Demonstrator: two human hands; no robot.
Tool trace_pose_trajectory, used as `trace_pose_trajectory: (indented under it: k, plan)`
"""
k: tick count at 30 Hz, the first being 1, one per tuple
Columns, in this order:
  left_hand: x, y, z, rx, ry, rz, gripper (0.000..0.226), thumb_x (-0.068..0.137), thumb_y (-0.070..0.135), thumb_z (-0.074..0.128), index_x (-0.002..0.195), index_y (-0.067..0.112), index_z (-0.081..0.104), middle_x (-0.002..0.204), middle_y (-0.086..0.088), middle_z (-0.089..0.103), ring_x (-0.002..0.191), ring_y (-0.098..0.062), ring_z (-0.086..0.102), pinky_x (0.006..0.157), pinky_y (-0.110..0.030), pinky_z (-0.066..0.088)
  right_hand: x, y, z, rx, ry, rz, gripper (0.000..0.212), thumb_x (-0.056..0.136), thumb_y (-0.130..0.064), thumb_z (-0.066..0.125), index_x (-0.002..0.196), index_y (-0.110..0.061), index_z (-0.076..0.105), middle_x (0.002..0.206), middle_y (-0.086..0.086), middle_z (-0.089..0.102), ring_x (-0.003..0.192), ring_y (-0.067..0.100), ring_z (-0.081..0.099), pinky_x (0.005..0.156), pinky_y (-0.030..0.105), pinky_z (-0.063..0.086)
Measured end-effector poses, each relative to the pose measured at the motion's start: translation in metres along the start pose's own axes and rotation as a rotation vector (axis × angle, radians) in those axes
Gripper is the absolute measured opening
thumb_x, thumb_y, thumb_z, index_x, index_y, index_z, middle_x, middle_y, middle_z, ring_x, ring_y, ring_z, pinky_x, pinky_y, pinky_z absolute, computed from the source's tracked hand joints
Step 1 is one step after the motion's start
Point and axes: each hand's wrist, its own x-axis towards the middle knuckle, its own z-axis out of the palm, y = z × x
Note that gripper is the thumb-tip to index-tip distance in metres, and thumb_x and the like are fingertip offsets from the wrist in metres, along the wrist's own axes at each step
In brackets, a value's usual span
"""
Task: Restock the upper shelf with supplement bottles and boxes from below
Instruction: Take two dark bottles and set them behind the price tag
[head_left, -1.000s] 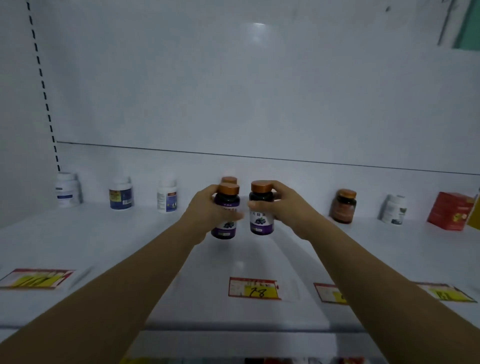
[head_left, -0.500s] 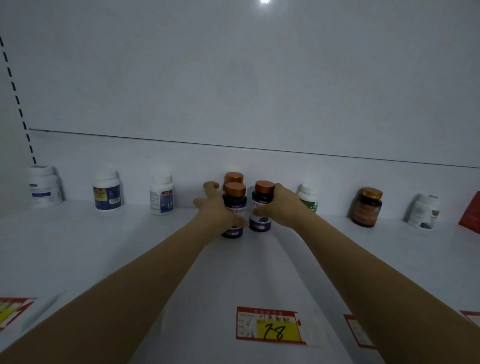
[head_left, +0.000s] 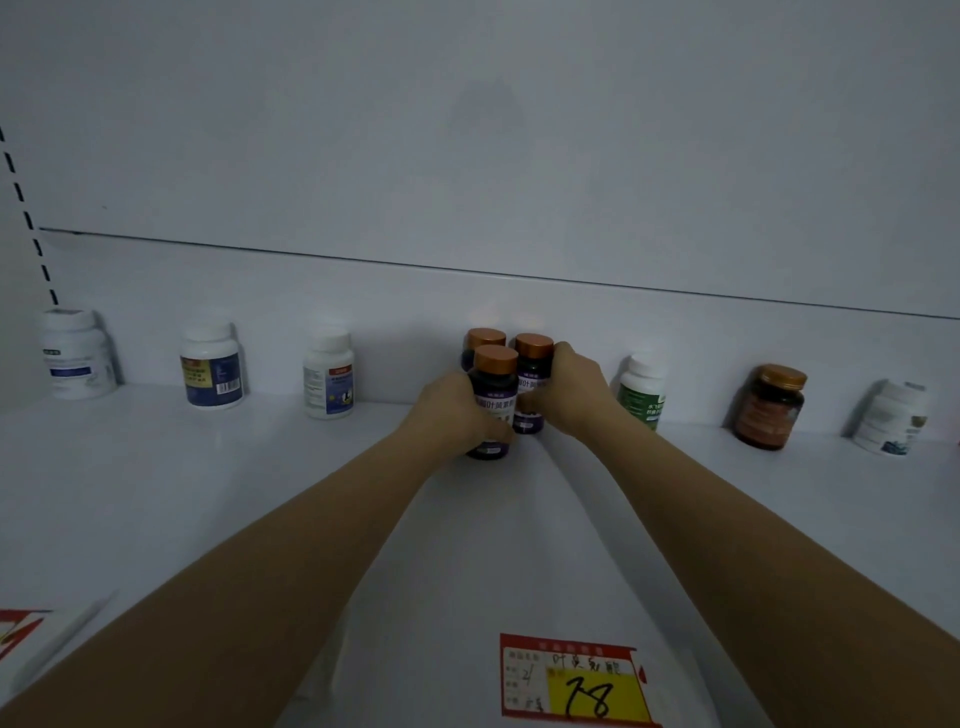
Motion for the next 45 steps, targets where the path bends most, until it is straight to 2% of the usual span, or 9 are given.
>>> trace_pose_trajectory:
  k: [11, 18, 21, 23, 26, 29, 37, 40, 45]
  plan:
    - [0.003, -0.005, 0.003, 0.08, 0.05, 0.057, 0.046, 0.075, 0.019, 0.076, 0.115, 0.009, 0.057, 0.113, -0.009, 0.066, 0.088, -0.014, 0.056, 0.077, -0.021, 0.042, 0.002, 0.0, 0.002, 0.003, 0.003, 0.015, 0.061, 0.075, -0.017, 0.077, 0.122, -0.002, 0.041, 0.123, 0.016, 0.053, 0.112, 0.028, 0.055, 0.082, 0.027, 0.042]
    - [-0.007, 0.001, -0.003, 0.118, -0.009, -0.036, 0.069, 0.068, 0.024, 0.082, 0.124, 0.008, 0.044, 0.119, -0.007, 0.058, 0.109, -0.02, 0.056, 0.079, -0.023, 0.042, -0.003, -0.005, 0.003, 0.013, -0.016, 0.07, 0.06, 0.078, -0.023, 0.075, 0.122, -0.001, 0.041, 0.123, 0.017, 0.053, 0.112, 0.03, 0.056, 0.088, 0.032, 0.046]
    - [-0.027, 0.006, -0.014, 0.258, -0.013, -0.026, 0.055, 0.078, 0.029, 0.074, 0.12, 0.004, 0.047, 0.104, -0.007, 0.054, 0.096, -0.017, 0.053, 0.073, -0.022, 0.039, -0.016, -0.006, -0.007, -0.137, -0.085, 0.07, 0.045, 0.078, -0.029, 0.074, 0.107, -0.006, 0.049, 0.115, 0.016, 0.057, 0.088, 0.02, 0.059, 0.068, 0.021, 0.043]
    - [-0.044, 0.005, -0.021, 0.433, 0.004, 0.021, 0.044, 0.085, 0.034, 0.066, 0.115, 0.005, 0.053, 0.111, -0.01, 0.059, 0.102, -0.023, 0.057, 0.073, -0.024, 0.038, -0.033, -0.01, -0.02, -0.255, -0.131, 0.055, 0.033, 0.082, -0.032, 0.071, 0.093, -0.007, 0.052, 0.106, 0.015, 0.058, 0.071, 0.015, 0.051, 0.059, 0.021, 0.038]
    - [-0.071, 0.004, -0.031, 0.657, -0.004, 0.04, 0.043, 0.086, 0.042, 0.06, 0.113, 0.008, 0.056, 0.118, -0.011, 0.058, 0.107, -0.026, 0.055, 0.08, -0.031, 0.044, -0.066, -0.019, -0.039, -0.416, -0.167, -0.02, 0.045, 0.087, -0.026, 0.064, 0.123, -0.004, 0.049, 0.122, 0.015, 0.056, 0.1, 0.026, 0.055, 0.079, 0.031, 0.046]
    - [-0.104, 0.008, -0.04, 0.783, -0.013, 0.064, 0.048, 0.087, 0.047, 0.056, 0.117, 0.009, 0.054, 0.119, -0.011, 0.057, 0.109, -0.027, 0.054, 0.085, -0.034, 0.046, -0.107, -0.031, -0.054, -0.539, -0.199, -0.089, 0.05, 0.088, -0.023, 0.062, 0.133, -0.009, 0.044, 0.13, 0.015, 0.049, 0.115, 0.03, 0.053, 0.095, 0.035, 0.046]
    - [-0.224, 0.022, -0.049, 0.795, 0.054, 0.277, 0.042, 0.09, 0.042, 0.052, 0.115, 0.009, 0.053, 0.117, -0.013, 0.057, 0.107, -0.029, 0.054, 0.085, -0.036, 0.046, -0.238, -0.052, -0.088, -0.609, -0.093, -0.077, 0.045, 0.089, -0.02, 0.056, 0.132, -0.013, 0.045, 0.13, 0.014, 0.048, 0.115, 0.033, 0.049, 0.098, 0.044, 0.044]
    - [-0.273, 0.03, -0.037, 0.717, 0.049, 0.382, 0.05, 0.09, 0.043, 0.053, 0.127, 0.009, 0.05, 0.127, -0.013, 0.053, 0.115, -0.031, 0.05, 0.095, -0.041, 0.045, -0.292, -0.05, -0.104, -0.602, -0.035, -0.047, 0.043, 0.088, -0.018, 0.057, 0.13, -0.012, 0.049, 0.126, 0.016, 0.05, 0.111, 0.033, 0.052, 0.094, 0.042, 0.046]
    - [-0.345, 0.03, 0.005, 0.541, -0.021, 0.549, 0.039, 0.092, 0.032, 0.05, 0.122, 0.007, 0.054, 0.12, -0.013, 0.056, 0.111, -0.029, 0.052, 0.091, -0.04, 0.045, -0.372, -0.033, -0.119, -0.531, 0.011, -0.017, 0.042, 0.089, -0.016, 0.057, 0.13, -0.014, 0.051, 0.129, 0.014, 0.049, 0.114, 0.029, 0.051, 0.09, 0.032, 0.043]
